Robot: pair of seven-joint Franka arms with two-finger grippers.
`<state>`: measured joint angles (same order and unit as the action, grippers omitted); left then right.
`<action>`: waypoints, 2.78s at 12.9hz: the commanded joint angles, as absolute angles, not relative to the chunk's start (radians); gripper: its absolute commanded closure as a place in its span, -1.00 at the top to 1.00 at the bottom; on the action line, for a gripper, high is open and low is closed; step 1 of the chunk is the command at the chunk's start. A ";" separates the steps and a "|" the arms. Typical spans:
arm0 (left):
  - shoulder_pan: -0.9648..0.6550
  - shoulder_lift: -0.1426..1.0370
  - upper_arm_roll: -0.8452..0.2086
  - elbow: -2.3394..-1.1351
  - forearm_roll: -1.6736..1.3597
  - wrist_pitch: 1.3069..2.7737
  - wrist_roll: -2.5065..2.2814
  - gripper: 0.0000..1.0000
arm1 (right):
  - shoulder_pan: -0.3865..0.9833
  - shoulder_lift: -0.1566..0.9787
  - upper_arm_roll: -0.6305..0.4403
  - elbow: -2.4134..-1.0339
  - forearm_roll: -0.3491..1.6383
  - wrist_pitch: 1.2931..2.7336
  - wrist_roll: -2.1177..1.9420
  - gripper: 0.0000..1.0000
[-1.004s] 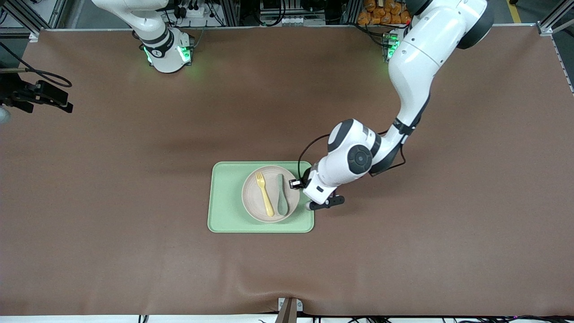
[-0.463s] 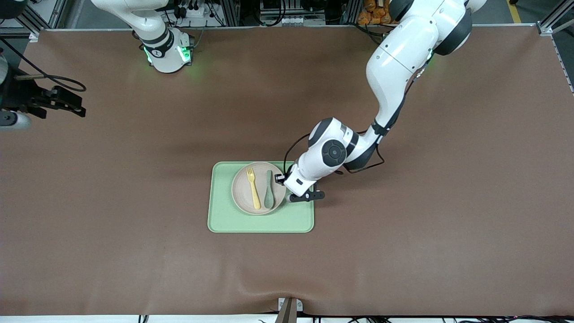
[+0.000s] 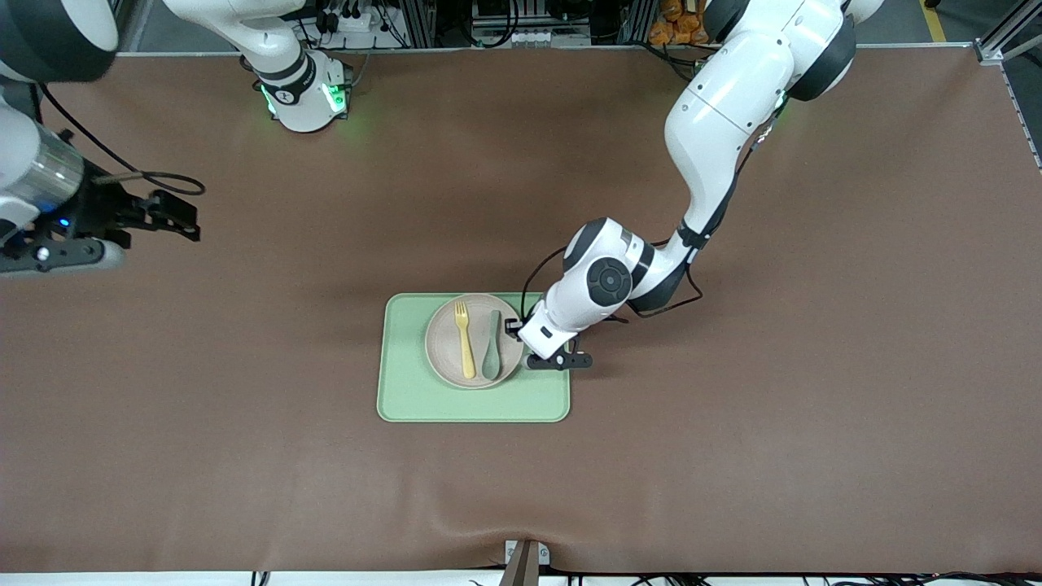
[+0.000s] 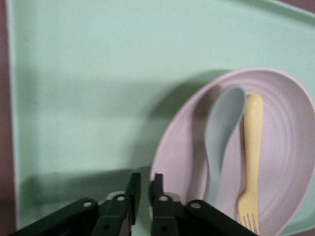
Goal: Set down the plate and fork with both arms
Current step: 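Release the plate with the left gripper while the right gripper reaches the fork, then grasp the yellow fork with the right gripper while the left gripper withdraws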
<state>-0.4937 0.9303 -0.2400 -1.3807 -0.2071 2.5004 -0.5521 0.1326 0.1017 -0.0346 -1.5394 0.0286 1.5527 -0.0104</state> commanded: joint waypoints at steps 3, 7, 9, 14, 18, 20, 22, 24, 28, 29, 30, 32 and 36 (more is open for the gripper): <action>-0.491 0.901 -0.224 -1.348 -0.221 2.494 -0.555 1.00 | 0.172 0.185 -0.040 -1.528 0.126 1.620 -0.006 1.00; -0.472 0.841 -0.193 -1.330 -0.219 2.424 -0.613 1.00 | 0.261 0.300 -0.041 -1.526 0.132 1.771 -0.005 1.00; -0.469 0.795 -0.154 -1.330 -0.216 2.379 -0.612 1.00 | 0.297 0.345 -0.041 -1.522 0.133 1.801 -0.002 1.00; -0.421 0.698 -0.074 -1.333 -0.036 2.241 -0.594 1.00 | 0.389 0.501 -0.041 -1.511 0.129 1.979 0.003 1.00; -0.325 0.673 -0.074 -1.339 0.028 2.192 -0.506 1.00 | 0.472 0.627 -0.043 -1.473 0.114 2.120 0.002 1.00; -0.264 0.667 -0.074 -1.339 0.040 2.183 -0.410 1.00 | 0.476 0.658 -0.043 -1.473 0.112 2.161 0.003 1.00; -0.206 0.650 -0.072 -1.338 0.051 2.155 -0.307 1.00 | 0.500 0.681 -0.044 -1.477 0.110 2.203 0.061 1.00; -0.163 0.637 -0.077 -1.339 0.075 2.122 -0.258 1.00 | 0.541 0.709 -0.046 -1.476 0.104 2.213 0.132 1.00; -0.028 0.565 -0.156 -1.341 0.084 1.989 -0.179 1.00 | 0.580 0.745 -0.044 -1.491 0.092 2.260 0.236 1.00; -0.020 0.539 -0.175 -1.341 0.083 1.939 -0.183 1.00 | 0.587 0.750 -0.044 -1.491 0.091 2.260 0.256 1.00; -0.014 0.502 -0.187 -1.347 0.083 1.886 -0.190 1.00 | 0.591 0.753 -0.044 -1.491 0.091 2.264 0.258 1.00; -0.012 0.427 -0.201 -1.353 0.081 1.783 -0.204 1.00 | 0.592 0.753 -0.046 -1.506 0.087 2.267 0.258 0.93; -0.028 0.321 -0.192 -1.353 0.069 1.679 -0.230 1.00 | 0.604 0.752 -0.046 -1.525 0.087 2.267 0.259 0.04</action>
<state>-0.0231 0.3827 -0.1916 -1.3185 0.0557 1.7197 -0.2029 0.5842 0.7529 -0.0360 -1.5165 0.1001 2.2624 0.2343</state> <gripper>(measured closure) 0.000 0.273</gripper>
